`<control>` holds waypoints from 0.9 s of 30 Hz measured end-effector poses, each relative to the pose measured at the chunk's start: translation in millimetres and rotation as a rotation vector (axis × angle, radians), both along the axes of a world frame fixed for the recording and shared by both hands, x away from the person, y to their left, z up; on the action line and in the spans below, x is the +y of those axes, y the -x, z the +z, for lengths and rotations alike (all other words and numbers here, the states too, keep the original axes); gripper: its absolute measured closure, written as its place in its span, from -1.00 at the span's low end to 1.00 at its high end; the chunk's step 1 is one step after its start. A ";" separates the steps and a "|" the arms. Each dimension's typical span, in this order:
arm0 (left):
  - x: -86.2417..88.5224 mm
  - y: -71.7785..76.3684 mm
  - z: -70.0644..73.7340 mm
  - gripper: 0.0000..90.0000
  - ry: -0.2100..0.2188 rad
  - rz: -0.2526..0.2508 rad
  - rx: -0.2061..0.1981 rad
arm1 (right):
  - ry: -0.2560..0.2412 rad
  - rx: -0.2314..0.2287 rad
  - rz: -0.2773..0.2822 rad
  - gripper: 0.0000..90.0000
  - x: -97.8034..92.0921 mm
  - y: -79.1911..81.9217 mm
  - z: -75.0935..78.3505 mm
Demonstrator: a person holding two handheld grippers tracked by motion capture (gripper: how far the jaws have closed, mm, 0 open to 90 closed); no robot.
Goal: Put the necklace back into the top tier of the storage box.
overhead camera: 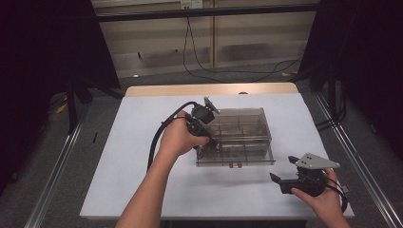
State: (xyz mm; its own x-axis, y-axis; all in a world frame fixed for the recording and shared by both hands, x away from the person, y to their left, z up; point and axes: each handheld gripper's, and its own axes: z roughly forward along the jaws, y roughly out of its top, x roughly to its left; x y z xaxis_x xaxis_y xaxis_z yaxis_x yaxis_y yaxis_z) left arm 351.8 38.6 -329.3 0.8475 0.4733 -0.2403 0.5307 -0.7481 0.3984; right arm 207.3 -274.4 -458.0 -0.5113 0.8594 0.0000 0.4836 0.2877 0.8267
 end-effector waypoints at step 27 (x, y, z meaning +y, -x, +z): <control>8.1 -0.8 -19.5 0.75 0.001 0.033 0.015 | 0.001 0.001 0.004 -0.79 0.2 0.2 -0.1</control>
State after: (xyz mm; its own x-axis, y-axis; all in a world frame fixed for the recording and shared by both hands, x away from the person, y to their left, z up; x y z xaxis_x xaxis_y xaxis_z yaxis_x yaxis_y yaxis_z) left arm 352.5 46.8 -348.8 0.8279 0.5005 -0.2531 0.5607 -0.7300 0.3908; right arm 207.1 -274.2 -458.1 -0.5147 0.8573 -0.0005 0.4836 0.2908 0.8255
